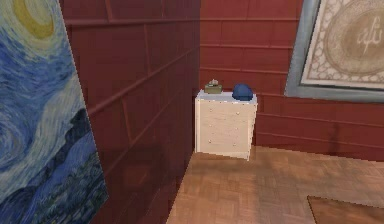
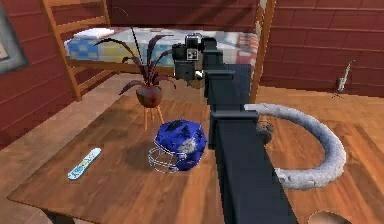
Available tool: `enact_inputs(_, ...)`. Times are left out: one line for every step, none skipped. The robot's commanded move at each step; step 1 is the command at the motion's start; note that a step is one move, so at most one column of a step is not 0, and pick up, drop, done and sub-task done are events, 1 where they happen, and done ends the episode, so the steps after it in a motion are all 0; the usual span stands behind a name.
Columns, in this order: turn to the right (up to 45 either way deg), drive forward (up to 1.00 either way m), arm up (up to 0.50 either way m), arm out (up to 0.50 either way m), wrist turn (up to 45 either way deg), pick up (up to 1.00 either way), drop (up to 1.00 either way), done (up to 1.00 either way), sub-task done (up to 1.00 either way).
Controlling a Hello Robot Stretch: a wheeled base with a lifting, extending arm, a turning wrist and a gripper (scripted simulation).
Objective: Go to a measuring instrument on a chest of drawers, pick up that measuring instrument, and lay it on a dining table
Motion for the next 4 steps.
enact_inputs(0.0, 0.00, 0.00, 0.00, 15.0, 0.00, 0.00, 0.00, 0.00)
enact_inputs(0.0, 0.00, -0.14, 0.00, 0.0, 0.00, 0.00, 0.00, 0.00)
enact_inputs(0.0, 0.00, -0.32, 0.00, 0.0, 0.00, 0.00, 0.00, 0.00)
enact_inputs(0.0, 0.00, 0.00, 0.00, 0.0, 0.00, 1.00, 0.00, 0.00)
